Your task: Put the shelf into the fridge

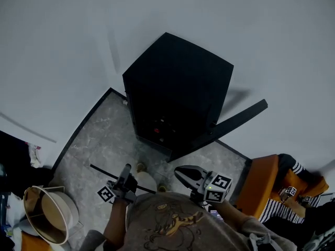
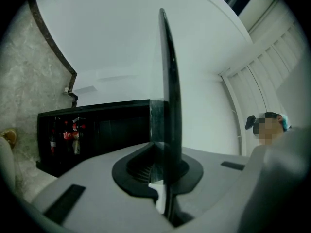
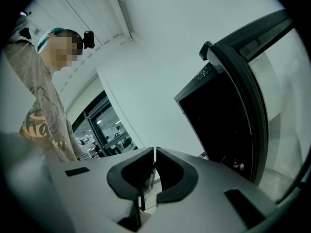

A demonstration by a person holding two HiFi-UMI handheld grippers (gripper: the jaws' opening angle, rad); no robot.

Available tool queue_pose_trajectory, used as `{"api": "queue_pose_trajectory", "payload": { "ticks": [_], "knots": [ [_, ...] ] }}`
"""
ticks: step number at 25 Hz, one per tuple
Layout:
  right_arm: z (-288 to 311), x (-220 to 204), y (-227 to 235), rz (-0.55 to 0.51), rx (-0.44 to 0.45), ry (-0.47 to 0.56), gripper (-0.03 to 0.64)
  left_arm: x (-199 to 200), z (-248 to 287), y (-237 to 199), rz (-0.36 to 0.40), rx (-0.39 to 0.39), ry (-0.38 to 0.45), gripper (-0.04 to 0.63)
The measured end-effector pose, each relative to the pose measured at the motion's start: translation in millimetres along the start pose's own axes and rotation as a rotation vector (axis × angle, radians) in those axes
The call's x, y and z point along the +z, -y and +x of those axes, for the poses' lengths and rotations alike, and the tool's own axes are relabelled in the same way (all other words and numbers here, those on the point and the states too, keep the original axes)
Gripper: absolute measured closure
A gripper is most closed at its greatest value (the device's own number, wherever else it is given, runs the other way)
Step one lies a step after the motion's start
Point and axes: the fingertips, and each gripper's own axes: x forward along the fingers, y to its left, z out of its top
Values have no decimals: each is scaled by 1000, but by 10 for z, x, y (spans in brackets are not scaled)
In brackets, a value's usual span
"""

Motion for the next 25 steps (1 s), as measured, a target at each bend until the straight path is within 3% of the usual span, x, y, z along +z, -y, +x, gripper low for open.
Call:
{"api": "queue_pose_trajectory", "payload": {
  "ticks": [9,16,25],
  "knots": [
    [175,142,21,-41,-38,8,588,-49,210,-449,-67,35,-79,580],
    [217,131,29,-7,-86,9,588,-86,461,-722,-124,33,-137,581],
    [305,190,78,-22,-138,15,588,-107,770,-1004,-153,41,-201,580]
  ]
}}
